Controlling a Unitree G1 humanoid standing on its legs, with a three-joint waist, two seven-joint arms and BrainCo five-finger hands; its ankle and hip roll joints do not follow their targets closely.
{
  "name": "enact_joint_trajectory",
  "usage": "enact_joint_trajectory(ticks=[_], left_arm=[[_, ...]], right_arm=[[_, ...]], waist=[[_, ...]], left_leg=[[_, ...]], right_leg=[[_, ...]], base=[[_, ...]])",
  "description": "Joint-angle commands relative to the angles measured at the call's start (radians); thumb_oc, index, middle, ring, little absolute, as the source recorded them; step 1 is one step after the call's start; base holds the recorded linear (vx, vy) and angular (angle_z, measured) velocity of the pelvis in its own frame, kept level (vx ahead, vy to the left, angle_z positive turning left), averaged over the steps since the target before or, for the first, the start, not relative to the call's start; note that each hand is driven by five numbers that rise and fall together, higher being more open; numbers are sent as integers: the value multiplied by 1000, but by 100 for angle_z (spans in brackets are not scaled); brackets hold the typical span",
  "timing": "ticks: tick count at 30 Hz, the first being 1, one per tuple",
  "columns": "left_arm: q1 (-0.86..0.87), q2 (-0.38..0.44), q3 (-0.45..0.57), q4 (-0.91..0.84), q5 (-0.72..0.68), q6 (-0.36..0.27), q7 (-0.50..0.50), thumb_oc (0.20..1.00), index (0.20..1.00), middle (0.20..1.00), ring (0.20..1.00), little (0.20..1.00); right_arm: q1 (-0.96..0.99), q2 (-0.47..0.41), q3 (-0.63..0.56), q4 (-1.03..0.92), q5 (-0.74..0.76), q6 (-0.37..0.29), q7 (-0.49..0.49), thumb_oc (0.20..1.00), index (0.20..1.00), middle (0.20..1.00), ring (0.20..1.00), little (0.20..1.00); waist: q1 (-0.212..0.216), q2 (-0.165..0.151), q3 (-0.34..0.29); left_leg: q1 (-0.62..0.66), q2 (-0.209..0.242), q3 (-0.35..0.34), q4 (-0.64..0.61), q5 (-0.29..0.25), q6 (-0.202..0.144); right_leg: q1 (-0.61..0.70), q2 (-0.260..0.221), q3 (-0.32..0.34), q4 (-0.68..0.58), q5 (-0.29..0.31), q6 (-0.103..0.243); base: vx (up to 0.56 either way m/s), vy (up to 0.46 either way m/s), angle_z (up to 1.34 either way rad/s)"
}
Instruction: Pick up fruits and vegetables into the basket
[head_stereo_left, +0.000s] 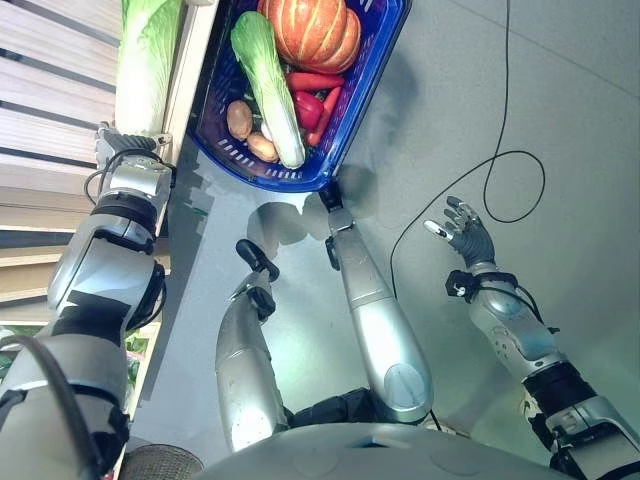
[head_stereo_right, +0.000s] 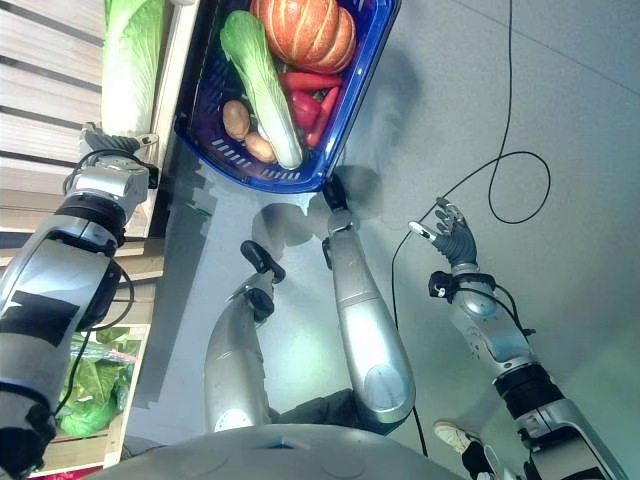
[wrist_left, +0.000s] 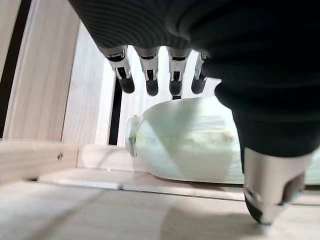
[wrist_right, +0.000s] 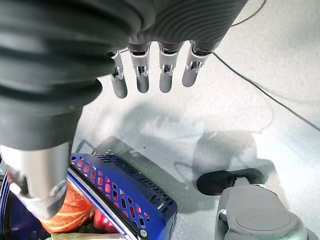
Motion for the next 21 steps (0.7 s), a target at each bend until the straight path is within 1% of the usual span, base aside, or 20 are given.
enact_joint_trajectory(ticks=[1, 5, 11, 12, 15, 16, 17, 19, 20, 21], left_arm=[[64, -1, -4, 67, 25, 48, 4, 1000, 1000, 1000, 1000, 1000], [66, -9, -3, 82, 8, 55, -1, 1000, 1000, 1000, 1000, 1000], [64, -8, -14, 89, 59, 65, -15, 1000, 1000, 1000, 1000, 1000], [61, -8, -24, 88, 74, 74, -19, 1000, 1000, 1000, 1000, 1000], [57, -3, -40, 87, 79, 77, -39, 1000, 1000, 1000, 1000, 1000], [56, -3, -41, 87, 80, 76, -42, 944, 944, 944, 944, 944], [56, -4, -43, 87, 79, 66, -43, 718, 718, 718, 718, 718], [57, -7, -44, 84, 85, 21, -77, 200, 200, 200, 200, 200], [60, -8, -46, 73, 75, -35, -129, 200, 200, 200, 200, 200], [64, -9, -43, 67, 70, -74, -158, 200, 200, 200, 200, 200]], right_arm=[[24, -9, 9, 6, 30, -29, 9, 1000, 1000, 1000, 1000, 1000], [22, -7, 8, 8, 41, -25, 7, 1000, 1000, 1000, 1000, 1000], [23, -9, 4, 1, 50, -20, 10, 1000, 1000, 1000, 1000, 1000], [22, -10, 4, 0, 51, -20, 12, 1000, 1000, 1000, 1000, 1000], [27, -15, 0, -5, 55, -22, 15, 1000, 1000, 1000, 1000, 1000], [27, -16, 0, -5, 56, -22, 14, 1000, 1000, 1000, 1000, 1000], [26, -16, 2, -6, 58, -23, 13, 1000, 1000, 1000, 1000, 1000], [26, -13, 5, 2, 59, -31, 15, 1000, 1000, 1000, 1000, 1000], [30, -12, 1, 1, 59, -29, 18, 1000, 1000, 1000, 1000, 1000], [32, -12, 0, -1, 59, -30, 19, 1000, 1000, 1000, 1000, 1000]], waist=[[-12, -45, -34], [-17, -41, -34], [-22, -38, -34], [-23, -38, -34], [-26, -37, -34], [-26, -37, -34], [-27, -36, -34], [-28, -35, -34], [-28, -34, -34], [-28, -33, -34]], left_leg=[[-98, -7, 9, 61, -34, 31], [-99, -7, 10, 53, -30, 26], [-102, -7, 11, 45, -24, 24], [-102, -6, 11, 43, -23, 23], [-105, -5, 13, 42, -21, 21], [-105, -5, 13, 42, -21, 21], [-105, -5, 14, 40, -20, 20], [-105, -5, 16, 38, -19, 19], [-106, -4, 17, 38, -19, 18], [-107, -4, 18, 38, -19, 18]], right_leg=[[-27, 5, -24, 57, -103, 38], [-38, 7, -22, 61, -104, 34], [-47, 11, -20, 63, -103, 30], [-50, 12, -21, 63, -102, 29], [-54, 13, -20, 64, -101, 28], [-55, 13, -20, 64, -101, 28], [-55, 14, -20, 61, -100, 27], [-57, 14, -20, 61, -100, 27], [-59, 14, -19, 60, -100, 26], [-59, 14, -19, 60, -100, 26]], base=[[3, -2, -10], [2, -3, -3], [0, -1, -1], [0, 0, 0], [-9, -6, -4], [-10, 3, -6], [-10, 3, -5], [-6, 4, -2], [0, 0, 0], [0, 0, 0]])
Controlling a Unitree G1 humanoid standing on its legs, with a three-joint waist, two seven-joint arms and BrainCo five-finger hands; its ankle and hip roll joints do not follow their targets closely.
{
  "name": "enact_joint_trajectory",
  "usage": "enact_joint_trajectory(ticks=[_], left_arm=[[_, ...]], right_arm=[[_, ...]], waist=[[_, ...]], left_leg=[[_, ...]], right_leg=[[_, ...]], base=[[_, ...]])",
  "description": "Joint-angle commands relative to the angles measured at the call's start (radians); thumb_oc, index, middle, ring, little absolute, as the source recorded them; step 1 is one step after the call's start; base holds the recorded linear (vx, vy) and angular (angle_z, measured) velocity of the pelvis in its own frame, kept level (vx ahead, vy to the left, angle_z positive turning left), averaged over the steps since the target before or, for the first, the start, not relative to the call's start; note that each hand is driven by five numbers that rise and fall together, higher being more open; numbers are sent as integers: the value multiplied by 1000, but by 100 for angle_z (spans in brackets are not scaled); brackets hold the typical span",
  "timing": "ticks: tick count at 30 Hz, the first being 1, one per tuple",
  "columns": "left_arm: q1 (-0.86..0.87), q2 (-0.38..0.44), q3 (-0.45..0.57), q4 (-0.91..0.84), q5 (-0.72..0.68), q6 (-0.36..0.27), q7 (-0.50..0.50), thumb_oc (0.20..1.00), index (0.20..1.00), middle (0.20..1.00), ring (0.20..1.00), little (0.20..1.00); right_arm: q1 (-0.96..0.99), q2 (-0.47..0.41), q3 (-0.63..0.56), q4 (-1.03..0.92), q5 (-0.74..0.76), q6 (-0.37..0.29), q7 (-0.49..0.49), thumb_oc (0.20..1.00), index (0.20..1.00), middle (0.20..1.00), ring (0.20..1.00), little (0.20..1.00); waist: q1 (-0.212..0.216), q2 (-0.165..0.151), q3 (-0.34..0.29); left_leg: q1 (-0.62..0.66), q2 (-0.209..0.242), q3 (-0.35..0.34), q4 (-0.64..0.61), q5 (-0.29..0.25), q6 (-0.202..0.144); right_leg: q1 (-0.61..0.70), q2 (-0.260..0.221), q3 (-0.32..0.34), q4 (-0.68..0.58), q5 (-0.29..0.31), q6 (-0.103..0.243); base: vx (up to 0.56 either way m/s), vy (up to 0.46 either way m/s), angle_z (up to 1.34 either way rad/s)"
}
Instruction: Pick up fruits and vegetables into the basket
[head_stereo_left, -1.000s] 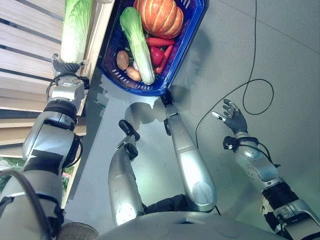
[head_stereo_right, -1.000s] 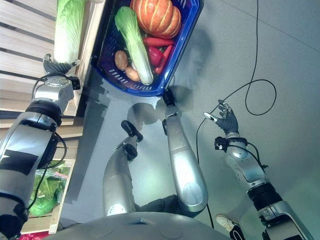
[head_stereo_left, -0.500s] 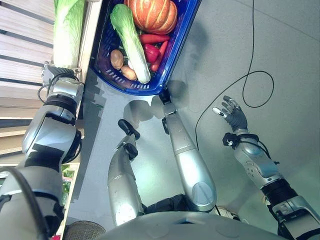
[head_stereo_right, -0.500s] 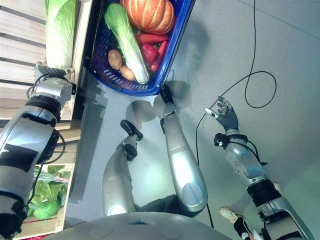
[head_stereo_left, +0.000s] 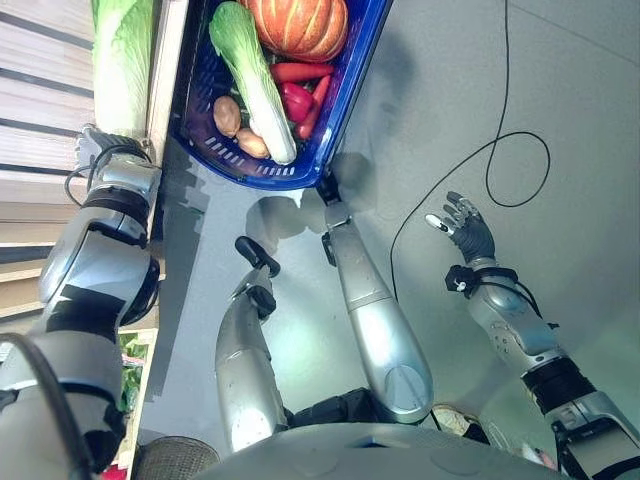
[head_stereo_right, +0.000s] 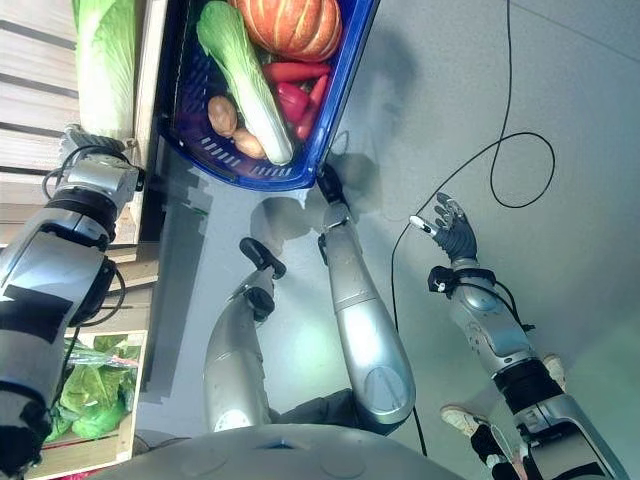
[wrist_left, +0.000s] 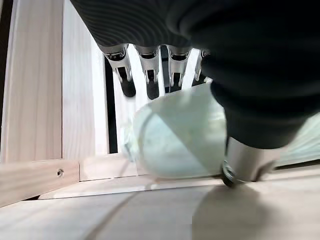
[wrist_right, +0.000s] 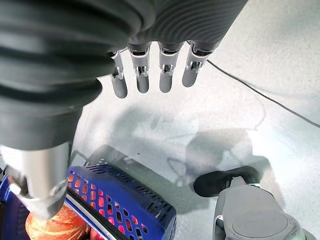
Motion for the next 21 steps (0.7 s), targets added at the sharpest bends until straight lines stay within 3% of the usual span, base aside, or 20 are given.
enact_joint_trajectory(ticks=[1, 4, 5, 9, 21], left_arm=[[88, -34, 12, 20, 7, -110, -131, 200, 200, 200, 200, 200], [102, -41, 18, -36, -8, -280, -246, 200, 200, 200, 200, 200], [108, -43, 18, -61, -13, -306, -270, 200, 200, 200, 200, 200], [132, -44, 23, -109, -54, -339, -358, 200, 200, 200, 200, 200], [179, -32, 84, -77, -147, -334, -398, 200, 200, 200, 200, 200]], right_arm=[[42, -12, -1, -2, 28, -30, 12, 1000, 1000, 1000, 1000, 1000], [58, -9, -10, -11, 17, -31, 16, 1000, 1000, 1000, 1000, 1000], [64, -7, -15, -18, 10, -30, 16, 1000, 1000, 1000, 1000, 1000], [85, -2, -34, -31, -5, -30, 27, 1000, 1000, 1000, 1000, 1000], [102, 8, -43, -30, -35, -52, 43, 1000, 1000, 1000, 1000, 1000]], waist=[[-17, -32, -34], [-19, -26, -34], [-19, -24, -34], [-18, -15, -34], [-4, -23, -34]], left_leg=[[-104, 2, -14, 70, -28, 25], [-98, 0, -8, 65, -28, 27], [-95, -1, -5, 61, -28, 27], [-86, -8, -1, 52, -25, 32], [-52, -10, -14, 52, -20, 39]], right_leg=[[-12, 8, -49, 41, -100, 26], [-10, 8, -46, 40, -101, 27], [-9, 8, -46, 38, -100, 28], [-5, 8, -45, 37, -101, 29], [43, 3, -56, 37, -107, 29]], base=[[-6, 35, 0], [1, 50, 1], [1, 42, 2], [-4, 59, 5], [-17, 29, 4]])
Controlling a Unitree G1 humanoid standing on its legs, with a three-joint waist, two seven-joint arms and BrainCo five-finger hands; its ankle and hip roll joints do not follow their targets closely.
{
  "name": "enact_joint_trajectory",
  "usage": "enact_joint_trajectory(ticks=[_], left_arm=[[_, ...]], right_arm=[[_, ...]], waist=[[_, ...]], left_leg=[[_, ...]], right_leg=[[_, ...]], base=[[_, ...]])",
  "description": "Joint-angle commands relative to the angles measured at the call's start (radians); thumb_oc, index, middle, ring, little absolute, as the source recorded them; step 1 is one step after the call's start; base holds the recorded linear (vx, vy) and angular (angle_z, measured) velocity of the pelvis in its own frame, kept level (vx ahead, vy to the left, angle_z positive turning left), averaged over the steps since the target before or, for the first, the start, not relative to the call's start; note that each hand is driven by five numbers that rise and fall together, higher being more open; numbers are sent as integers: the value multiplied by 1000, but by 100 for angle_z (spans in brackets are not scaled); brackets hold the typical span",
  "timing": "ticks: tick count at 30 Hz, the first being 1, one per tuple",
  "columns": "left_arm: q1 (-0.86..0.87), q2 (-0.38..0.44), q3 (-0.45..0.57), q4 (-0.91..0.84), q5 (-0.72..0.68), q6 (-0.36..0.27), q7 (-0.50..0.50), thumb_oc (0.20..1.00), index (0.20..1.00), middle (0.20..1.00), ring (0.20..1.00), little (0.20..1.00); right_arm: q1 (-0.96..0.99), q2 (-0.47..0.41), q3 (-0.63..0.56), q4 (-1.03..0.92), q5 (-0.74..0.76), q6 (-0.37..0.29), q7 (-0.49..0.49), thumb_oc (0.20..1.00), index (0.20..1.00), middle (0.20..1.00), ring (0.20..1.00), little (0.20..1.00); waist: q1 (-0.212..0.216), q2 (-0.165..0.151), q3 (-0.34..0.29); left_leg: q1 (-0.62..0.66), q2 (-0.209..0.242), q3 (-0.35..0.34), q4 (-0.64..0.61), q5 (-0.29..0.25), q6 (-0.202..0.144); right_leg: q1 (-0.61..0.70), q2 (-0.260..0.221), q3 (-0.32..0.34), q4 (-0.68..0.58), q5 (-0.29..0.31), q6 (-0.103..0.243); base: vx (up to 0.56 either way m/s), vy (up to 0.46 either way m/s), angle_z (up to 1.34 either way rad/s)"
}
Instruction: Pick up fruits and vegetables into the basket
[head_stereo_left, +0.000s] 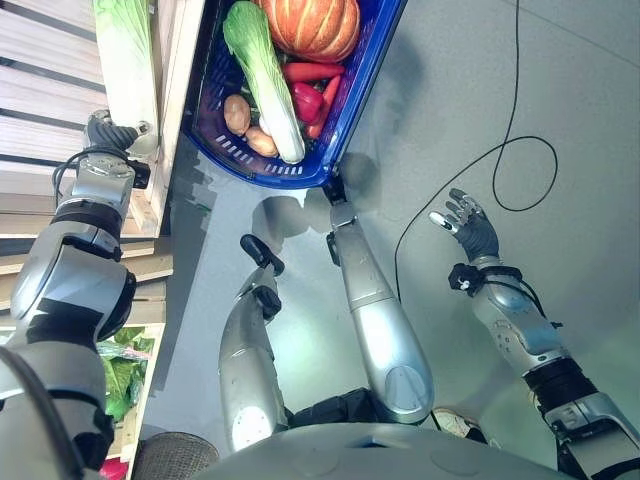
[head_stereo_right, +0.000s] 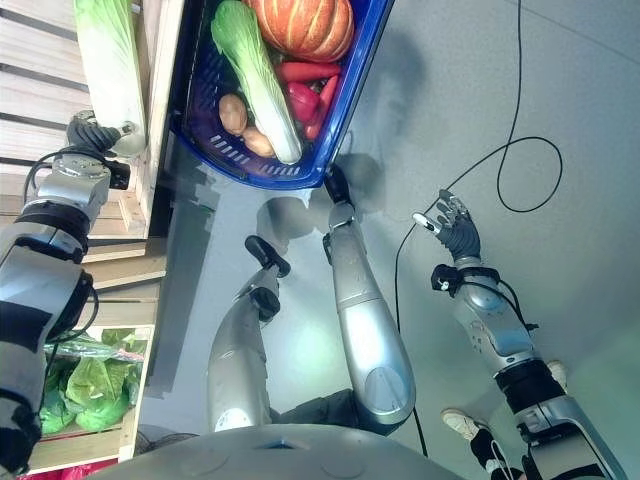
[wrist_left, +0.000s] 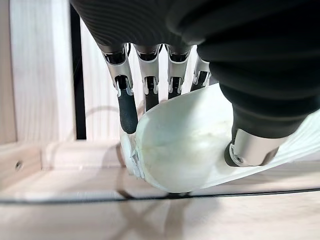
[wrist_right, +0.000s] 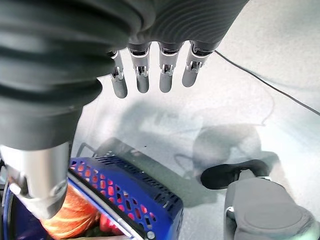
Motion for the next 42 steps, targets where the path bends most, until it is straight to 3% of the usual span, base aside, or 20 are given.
enact_joint_trajectory(ticks=[1, 10, 19, 22, 26, 30, 31, 33, 37, 42], left_arm=[[95, -108, 66, -47, -52, -28, -66, 200, 200, 200, 200, 200], [171, -98, 121, -96, -44, -56, -71, 200, 200, 200, 200, 200], [349, -66, 175, -328, -5, -191, -144, 200, 200, 200, 200, 200], [416, -65, 198, -398, -19, -220, -175, 200, 200, 200, 200, 200], [506, -63, 222, -519, 9, -279, -206, 200, 200, 200, 200, 200], [550, -43, 225, -605, 132, -357, -181, 200, 200, 200, 200, 200], [568, -8, 209, -664, 225, -390, -145, 200, 200, 200, 200, 200], [592, 30, 204, -738, 298, -405, -125, 200, 200, 200, 200, 200], [641, 78, 208, -873, 439, -440, -93, 200, 200, 200, 200, 200], [676, 91, 201, -1022, 572, -437, -96, 200, 200, 200, 200, 200]], right_arm=[[94, 0, -6, -31, -25, -45, 9, 1000, 1000, 1000, 1000, 1000], [112, 17, -26, -69, -53, -75, 30, 1000, 1000, 1000, 1000, 1000], [146, 9, -85, -241, -61, -105, 230, 1000, 1000, 1000, 1000, 1000], [144, 16, -99, -262, 26, -87, 316, 1000, 1000, 1000, 1000, 1000], [122, 63, -122, -300, 199, 26, 476, 1000, 1000, 1000, 1000, 1000], [101, 96, -140, -314, 279, 96, 527, 1000, 1000, 1000, 1000, 1000], [88, 102, -147, -321, 318, 126, 535, 1000, 1000, 1000, 1000, 1000], [76, 105, -147, -332, 352, 155, 538, 1000, 1000, 1000, 1000, 1000], [58, 113, -128, -343, 377, 143, 521, 1000, 1000, 1000, 1000, 1000], [17, 136, -105, -371, 406, 110, 465, 1000, 1000, 1000, 1000, 1000]], waist=[[-14, -24, -34], [11, -29, -34], [58, -15, -34], [79, -9, -34], [118, -3, -34], [147, 6, -35], [160, 7, -38], [176, 9, -48], [211, 9, -63], [245, 11, -75]], left_leg=[[-103, 17, -12, 88, -39, 30], [-36, 13, -28, 68, -32, 38], [91, 1, -47, 9, -19, 45], [127, -6, -59, -3, -18, 46], [183, -16, -78, -21, -16, 50], [219, -24, -90, -35, -15, 54], [221, -28, -89, -48, 14, 62], [237, -31, -97, -62, 18, 63], [267, -43, -115, -83, 18, 69], [297, -58, -139, -104, 19, 74]], right_leg=[[-1, 28, -52, 41, -110, 31], [82, 16, -69, 25, -119, 38], [220, -19, -93, -15, -126, 61], [265, -32, -102, -25, -130, 66], [337, -51, -120, -49, -129, 70], [382, -64, -135, -61, -127, 73], [393, -68, -142, -87, -92, 68], [414, -74, -146, -104, -87, 71], [458, -82, -155, -127, -84, 79], [506, -92, -167, -155, -81, 87]], base=[[-28, 20, 9], [-23, 28, 6], [-11, 32, 7], [-2, 14, 11], [4, -1, 8], [-13, 0, 11], [-70, -19, 3], [-16, -25, 15], [30, -48, 15], [15, -37, 10]])
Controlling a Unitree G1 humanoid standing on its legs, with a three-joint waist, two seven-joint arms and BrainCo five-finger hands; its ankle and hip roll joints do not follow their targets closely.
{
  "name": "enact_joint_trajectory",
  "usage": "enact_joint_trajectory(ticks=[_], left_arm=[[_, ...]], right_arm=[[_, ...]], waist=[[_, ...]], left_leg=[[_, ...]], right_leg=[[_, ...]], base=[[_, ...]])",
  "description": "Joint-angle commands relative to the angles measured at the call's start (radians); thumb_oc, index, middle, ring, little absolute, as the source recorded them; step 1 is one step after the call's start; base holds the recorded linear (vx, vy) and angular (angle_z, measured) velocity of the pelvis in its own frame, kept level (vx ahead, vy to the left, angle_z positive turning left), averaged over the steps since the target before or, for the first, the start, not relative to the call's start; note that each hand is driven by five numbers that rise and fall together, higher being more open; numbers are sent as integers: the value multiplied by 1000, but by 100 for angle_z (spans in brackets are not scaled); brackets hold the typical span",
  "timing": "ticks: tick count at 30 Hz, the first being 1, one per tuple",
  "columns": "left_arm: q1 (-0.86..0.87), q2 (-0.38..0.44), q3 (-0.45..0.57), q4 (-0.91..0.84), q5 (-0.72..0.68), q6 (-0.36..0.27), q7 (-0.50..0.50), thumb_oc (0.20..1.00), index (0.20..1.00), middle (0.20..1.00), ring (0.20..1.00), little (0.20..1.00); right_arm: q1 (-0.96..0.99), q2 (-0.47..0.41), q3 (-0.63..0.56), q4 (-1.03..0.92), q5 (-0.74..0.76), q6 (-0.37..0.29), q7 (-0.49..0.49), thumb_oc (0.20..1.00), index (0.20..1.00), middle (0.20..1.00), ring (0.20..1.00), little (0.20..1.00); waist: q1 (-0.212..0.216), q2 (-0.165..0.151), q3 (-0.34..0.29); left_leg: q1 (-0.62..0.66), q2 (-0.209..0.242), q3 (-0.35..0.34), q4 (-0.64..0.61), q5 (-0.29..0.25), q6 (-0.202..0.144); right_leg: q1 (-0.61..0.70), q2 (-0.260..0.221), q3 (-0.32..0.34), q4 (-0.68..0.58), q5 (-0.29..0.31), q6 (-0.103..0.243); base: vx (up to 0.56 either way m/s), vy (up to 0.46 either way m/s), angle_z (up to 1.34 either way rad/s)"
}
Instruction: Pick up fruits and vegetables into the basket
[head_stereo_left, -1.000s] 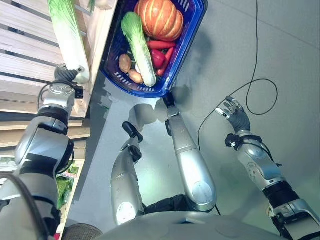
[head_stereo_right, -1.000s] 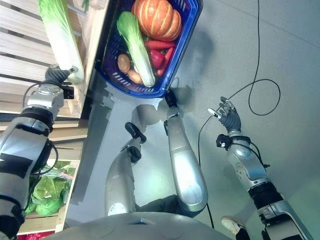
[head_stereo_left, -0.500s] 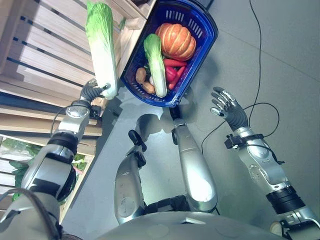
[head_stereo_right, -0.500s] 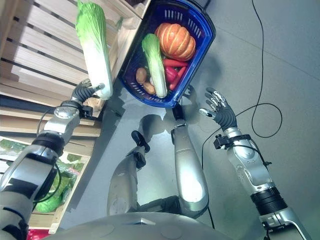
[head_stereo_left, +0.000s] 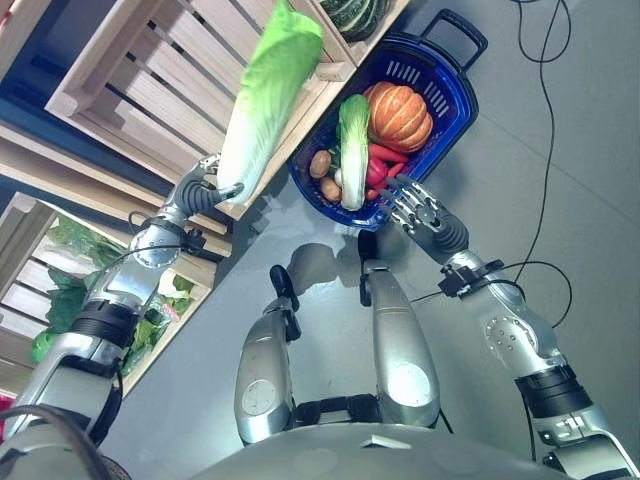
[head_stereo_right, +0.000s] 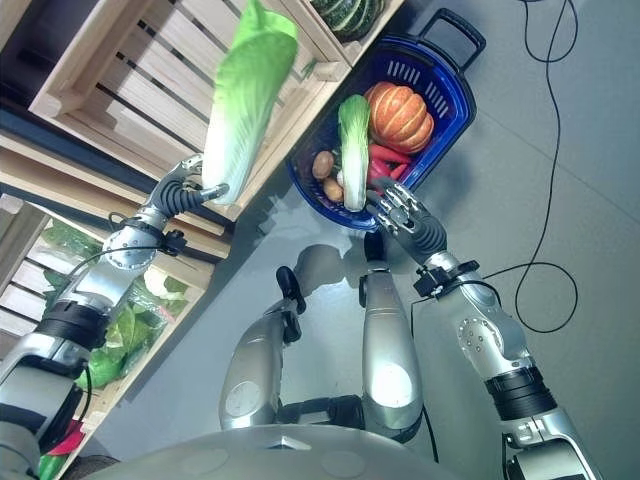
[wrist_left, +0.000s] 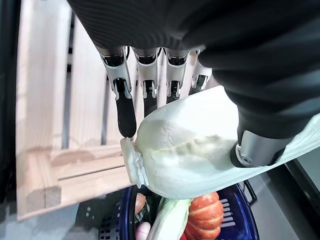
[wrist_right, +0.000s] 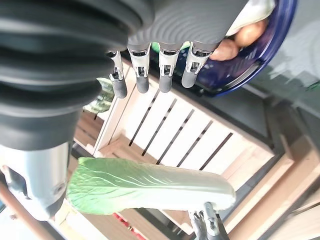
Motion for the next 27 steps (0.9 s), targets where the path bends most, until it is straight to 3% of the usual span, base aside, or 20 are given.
enact_joint_trajectory(ticks=[1, 3, 11, 17, 27], left_arm=[[18, 45, 31, -111, 119, -65, 32, 200, 200, 200, 200, 200], [19, 56, 16, -171, 203, -63, 13, 200, 200, 200, 200, 200], [-12, 106, -46, -293, 307, -41, -81, 200, 200, 200, 200, 200], [-49, 114, -114, -342, 361, 41, -163, 200, 200, 200, 200, 200], [-80, 92, -189, -377, 371, 135, -247, 200, 200, 200, 200, 200]], right_arm=[[-6, 41, 2, -113, 56, -56, -35, 1000, 1000, 1000, 1000, 1000], [-40, 55, 16, -124, 86, -43, -69, 1000, 1000, 1000, 1000, 1000], [-138, 62, 74, -127, 99, -53, -209, 1000, 1000, 1000, 1000, 1000], [-227, 66, 132, -105, 79, -68, -331, 1000, 1000, 1000, 1000, 1000], [-304, 81, 246, -131, 71, -50, -393, 1000, 1000, 1000, 1000, 1000]], waist=[[8, -2, -80], [22, 1, -87], [57, 4, -115], [79, 4, -124], [95, 2, -135]], left_leg=[[-47, -42, -9, 53, -65, 72], [-28, -47, -17, 43, -66, 74], [14, -54, -39, 15, -59, 73], [40, -57, -55, 8, -65, 73], [70, -53, -67, -9, -67, 69]], right_leg=[[82, -47, -8, -18, -84, 82], [111, -53, -16, -34, -82, 86], [181, -61, -30, -89, -62, 99], [223, -64, -36, -115, -57, 105], [263, -66, -35, -142, -56, 112]], base=[[20, -28, 9], [27, -21, 6], [44, -37, 12], [26, -36, 7], [8, -9, 2]])
